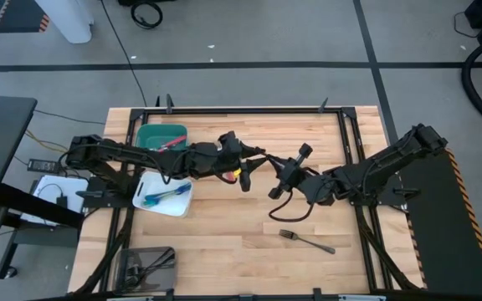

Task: Sort silverware by color (type)
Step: Put the blue fork into the white bin

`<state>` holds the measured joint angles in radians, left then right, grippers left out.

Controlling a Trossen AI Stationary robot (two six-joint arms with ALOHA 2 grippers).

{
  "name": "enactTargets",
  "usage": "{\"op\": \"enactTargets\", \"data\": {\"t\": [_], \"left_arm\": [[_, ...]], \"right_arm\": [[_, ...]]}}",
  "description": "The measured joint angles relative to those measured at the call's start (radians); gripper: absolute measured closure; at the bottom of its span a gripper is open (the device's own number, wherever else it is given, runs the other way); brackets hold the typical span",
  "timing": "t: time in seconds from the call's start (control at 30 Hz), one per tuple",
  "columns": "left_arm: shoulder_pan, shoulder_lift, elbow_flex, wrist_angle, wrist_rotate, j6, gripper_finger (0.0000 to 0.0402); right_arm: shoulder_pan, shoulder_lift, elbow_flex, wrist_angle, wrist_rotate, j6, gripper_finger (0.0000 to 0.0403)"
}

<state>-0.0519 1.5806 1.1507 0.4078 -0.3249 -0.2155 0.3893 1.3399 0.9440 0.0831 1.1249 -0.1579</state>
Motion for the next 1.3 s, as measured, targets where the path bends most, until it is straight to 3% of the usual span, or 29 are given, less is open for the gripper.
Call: {"op": "enactTargets", "data": {"t": [0.07, 0.3, 0.63, 1.0, 1.13, 1.3], "left_arm": [[0.005, 0.000, 0.000, 0.017, 0.000, 0.002, 0.0264], [0.010, 0.000, 0.000, 0.021, 0.000, 0.071, 0.0277], [0.003, -0.001, 0.001, -0.006, 0.004, 0.116, 0.0387], [-0.007, -0.005, 0.001, -0.049, -0.011, 0.221, 0.0388], [-0.009, -0.028, 0.010, -0.165, -0.008, 0.234, 0.0386], [-0.043, -0.082, 0.083, -0.518, -0.004, 0.222, 0.0385]], "right_arm": [[0.000, 0.000, 0.000, 0.012, -0.054, -0.001, 0.0389], [0.000, 0.000, 0.000, 0.021, -0.069, -0.003, 0.0389], [-0.001, 0.000, 0.000, 0.023, -0.070, 0.005, 0.0371], [0.008, 0.000, 0.000, 0.027, -0.074, 0.004, 0.0344], [0.027, 0.000, 0.000, 0.029, -0.061, -0.020, 0.0338], [0.040, -0.001, 0.000, 0.020, -0.011, -0.029, 0.0337]]}}
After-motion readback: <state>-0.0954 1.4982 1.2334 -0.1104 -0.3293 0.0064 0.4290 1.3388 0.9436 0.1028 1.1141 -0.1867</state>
